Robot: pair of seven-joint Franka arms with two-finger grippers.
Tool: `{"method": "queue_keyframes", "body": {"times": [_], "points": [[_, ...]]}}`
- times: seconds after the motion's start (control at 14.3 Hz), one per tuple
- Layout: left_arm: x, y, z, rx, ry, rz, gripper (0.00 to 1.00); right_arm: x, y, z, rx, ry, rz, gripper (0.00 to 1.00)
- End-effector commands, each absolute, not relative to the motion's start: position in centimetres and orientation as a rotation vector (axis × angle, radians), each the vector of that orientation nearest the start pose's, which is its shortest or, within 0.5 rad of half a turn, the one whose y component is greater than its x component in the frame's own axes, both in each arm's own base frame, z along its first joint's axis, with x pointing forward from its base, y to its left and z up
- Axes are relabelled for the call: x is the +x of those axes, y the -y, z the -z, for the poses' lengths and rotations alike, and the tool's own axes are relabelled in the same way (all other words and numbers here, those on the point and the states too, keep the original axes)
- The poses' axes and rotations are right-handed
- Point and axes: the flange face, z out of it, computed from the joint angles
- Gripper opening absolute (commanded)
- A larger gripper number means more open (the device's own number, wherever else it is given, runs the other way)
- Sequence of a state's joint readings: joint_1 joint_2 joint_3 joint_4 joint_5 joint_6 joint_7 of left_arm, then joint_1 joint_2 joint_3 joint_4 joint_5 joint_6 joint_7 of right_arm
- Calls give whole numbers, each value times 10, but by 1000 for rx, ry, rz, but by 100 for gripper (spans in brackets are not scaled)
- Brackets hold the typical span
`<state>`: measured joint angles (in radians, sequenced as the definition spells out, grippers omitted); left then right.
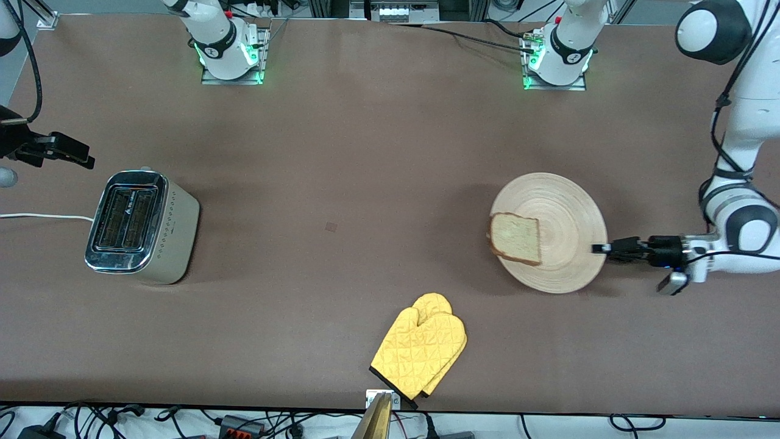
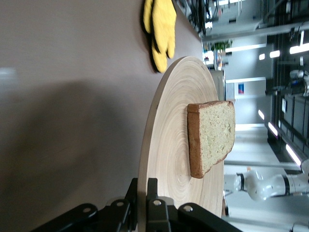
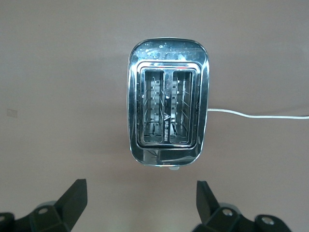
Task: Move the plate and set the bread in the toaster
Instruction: 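Push the wooden plate with bread toward the toaster with the left gripper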
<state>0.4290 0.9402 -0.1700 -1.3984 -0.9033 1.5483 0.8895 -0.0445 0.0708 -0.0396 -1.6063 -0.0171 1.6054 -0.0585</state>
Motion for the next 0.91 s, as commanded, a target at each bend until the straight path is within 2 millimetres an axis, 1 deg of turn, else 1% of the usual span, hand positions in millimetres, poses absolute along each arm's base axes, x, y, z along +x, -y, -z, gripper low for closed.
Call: {"method": "queue_keyframes", "body": {"times": [0.0,0.07,0.14,0.21,0.28,0.35,0.42,0.49,0.63,0.77,0.84], "points": [[665,-16,-160,1877,334,130,1,575,51,-576,-3139,-48,-106,100],[664,10,-152,1888,345,145,1,575,51,-576,-3139,-48,-106,100],[662,43,-144,1914,359,151,1,575,51,-576,-3139,-48,-109,100],[659,69,-136,1927,356,153,1,575,51,-576,-3139,-48,-106,100],[656,92,-132,1909,332,143,1,575,51,-576,-3139,-48,-106,100],[646,120,-122,1891,286,143,1,575,51,-576,-3140,-48,-106,100],[642,143,-117,1894,244,116,1,575,51,-575,-3140,-50,-116,100],[638,171,-114,1911,226,93,1,575,51,-575,-3138,-48,-113,100],[633,210,-110,1942,202,60,1,575,51,-576,-3139,-50,-104,100],[626,248,-110,1931,169,48,1,575,51,-576,-3138,-51,-103,100],[623,258,-108,1943,159,38,1,575,51,-574,-3137,-53,-115,100]]}}
